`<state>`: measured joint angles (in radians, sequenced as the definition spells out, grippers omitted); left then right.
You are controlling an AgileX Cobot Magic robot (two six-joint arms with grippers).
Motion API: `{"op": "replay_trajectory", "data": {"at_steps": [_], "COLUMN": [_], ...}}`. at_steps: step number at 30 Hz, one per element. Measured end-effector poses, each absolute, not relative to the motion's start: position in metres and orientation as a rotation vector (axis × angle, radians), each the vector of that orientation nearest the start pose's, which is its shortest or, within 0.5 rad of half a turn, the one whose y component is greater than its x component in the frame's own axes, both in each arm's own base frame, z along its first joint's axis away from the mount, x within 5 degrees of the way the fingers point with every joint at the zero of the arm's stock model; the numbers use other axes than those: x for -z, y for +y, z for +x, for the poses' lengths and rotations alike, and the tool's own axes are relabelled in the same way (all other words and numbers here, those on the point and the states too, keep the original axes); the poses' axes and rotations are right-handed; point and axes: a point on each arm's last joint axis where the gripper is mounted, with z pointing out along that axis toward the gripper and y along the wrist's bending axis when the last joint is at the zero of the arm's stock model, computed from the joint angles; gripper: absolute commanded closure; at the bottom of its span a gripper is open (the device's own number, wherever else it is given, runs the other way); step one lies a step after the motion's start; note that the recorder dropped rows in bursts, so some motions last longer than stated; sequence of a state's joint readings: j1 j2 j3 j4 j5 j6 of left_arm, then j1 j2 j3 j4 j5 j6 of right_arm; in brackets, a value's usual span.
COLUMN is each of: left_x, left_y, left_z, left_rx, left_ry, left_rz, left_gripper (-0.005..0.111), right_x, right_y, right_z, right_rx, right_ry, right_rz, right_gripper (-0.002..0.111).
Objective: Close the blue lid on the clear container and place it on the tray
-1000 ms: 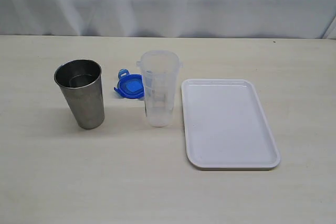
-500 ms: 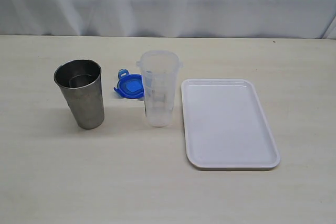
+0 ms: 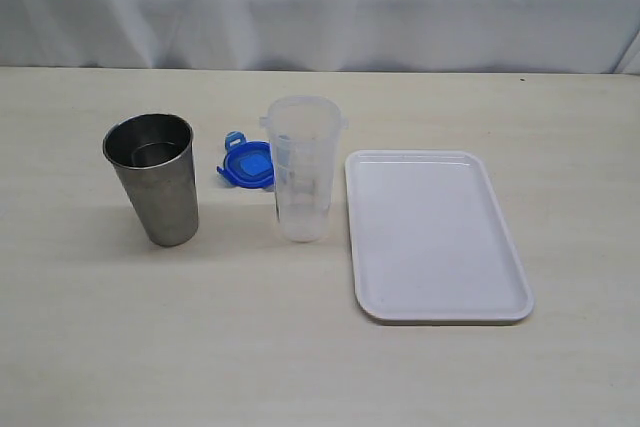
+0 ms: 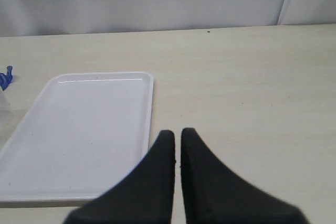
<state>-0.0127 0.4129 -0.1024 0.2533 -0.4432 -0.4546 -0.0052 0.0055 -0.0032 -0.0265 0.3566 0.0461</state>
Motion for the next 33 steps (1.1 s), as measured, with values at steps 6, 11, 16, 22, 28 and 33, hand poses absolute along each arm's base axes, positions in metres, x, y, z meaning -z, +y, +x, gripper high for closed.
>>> {"op": "replay_trajectory", "data": {"at_steps": [6,11,16,22,28,33], "left_x": [-0.234,-0.195,-0.157,-0.133,-0.114,-0.098], "left_y": [-0.025,-0.039,-0.043,-0.047,-0.049,-0.05], "left_z": [0.13,0.163,0.182,0.198,0.213,0.227], "left_rx": [0.318,0.389,0.375,0.427,0.459,0.48], "left_ry": [1.532,1.676,1.76,1.796,1.845,1.884], "left_rz": [0.116,0.302,0.414,0.424,0.461,0.466], "left_gripper": [0.002,0.002,0.002,0.002,0.002,0.002], "right_x": [-0.182,-0.182,-0.182,-0.182,-0.182,-0.182], "right_y": [-0.001,-0.001,-0.001,-0.001,-0.001,-0.001], "right_z": [0.053,0.053,0.053,0.053,0.053,0.053], "right_rx": [-0.003,-0.003,-0.003,-0.003,-0.003,-0.003], "right_ry": [1.842,1.842,1.842,1.842,1.842,1.842], "right_rz": [0.031,0.031,0.031,0.031,0.031,0.031], "right_gripper": [0.104,0.104,0.104,0.104,0.104,0.104]}}
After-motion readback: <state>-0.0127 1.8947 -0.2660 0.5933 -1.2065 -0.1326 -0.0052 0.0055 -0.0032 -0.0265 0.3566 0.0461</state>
